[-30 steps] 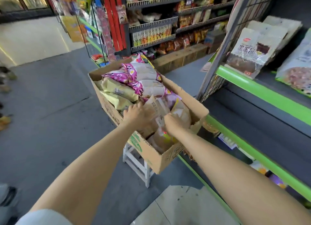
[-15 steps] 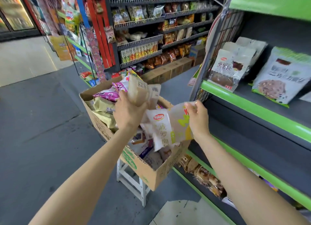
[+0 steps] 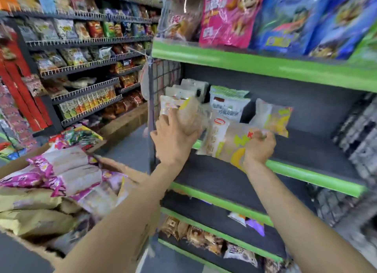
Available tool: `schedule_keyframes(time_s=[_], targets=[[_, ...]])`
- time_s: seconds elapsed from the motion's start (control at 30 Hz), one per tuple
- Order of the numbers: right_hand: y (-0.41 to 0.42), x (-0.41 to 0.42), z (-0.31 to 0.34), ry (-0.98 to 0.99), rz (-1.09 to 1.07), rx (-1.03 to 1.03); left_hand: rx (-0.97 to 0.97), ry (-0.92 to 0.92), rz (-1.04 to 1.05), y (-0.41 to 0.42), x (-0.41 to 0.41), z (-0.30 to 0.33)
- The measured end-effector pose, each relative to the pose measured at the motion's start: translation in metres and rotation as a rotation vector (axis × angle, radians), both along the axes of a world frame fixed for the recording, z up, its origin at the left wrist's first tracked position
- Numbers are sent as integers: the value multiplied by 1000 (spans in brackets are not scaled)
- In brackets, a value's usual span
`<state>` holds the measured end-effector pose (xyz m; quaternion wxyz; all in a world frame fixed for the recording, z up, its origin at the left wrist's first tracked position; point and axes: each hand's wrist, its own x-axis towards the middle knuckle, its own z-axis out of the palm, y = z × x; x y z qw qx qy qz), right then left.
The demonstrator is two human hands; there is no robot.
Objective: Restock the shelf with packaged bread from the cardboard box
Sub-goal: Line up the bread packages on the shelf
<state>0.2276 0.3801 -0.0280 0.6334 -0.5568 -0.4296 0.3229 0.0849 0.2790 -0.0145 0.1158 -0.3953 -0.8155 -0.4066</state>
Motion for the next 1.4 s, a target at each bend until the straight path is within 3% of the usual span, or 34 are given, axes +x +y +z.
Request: schedule_keyframes(time_s=[0.1, 0.23, 0.4, 0.63, 0.9, 0.97, 1.03, 1.1, 1.2, 1.27, 1.33, 1.4], targets=[[44, 52, 15, 28, -132, 32, 46, -13, -154, 52, 51, 13], [111, 106, 22, -22, -123, -45, 52, -32, -277, 122, 107, 26], [182, 122, 22, -84, -19, -86, 51, -132, -273, 188, 140, 29], [236, 111, -3, -222, 155, -183, 31, -143, -212, 212, 142, 18], [199, 124, -8, -491, 194, 97, 26, -229, -250, 215, 144, 11], [181, 124, -4, -400, 334, 73, -3, -214, -232, 212, 145, 5], [161, 120, 8, -237, 621, -21, -37, -148, -223, 209, 149, -1], [147, 114, 19, -202, 850, -137, -48, -55, -279, 206, 156, -8], [150, 111, 17, 46, 780, -183, -85, -16, -556, 197, 155, -13], [157, 119, 12, 257, 715, -234, -50, -220, -735, 185, 145, -6], [161, 132, 10, 446, 804, -268, -48, -497, -797, 175, 134, 1], [161, 142, 6, 540, 913, -287, -139, -647, -851, 173, 127, 5]])
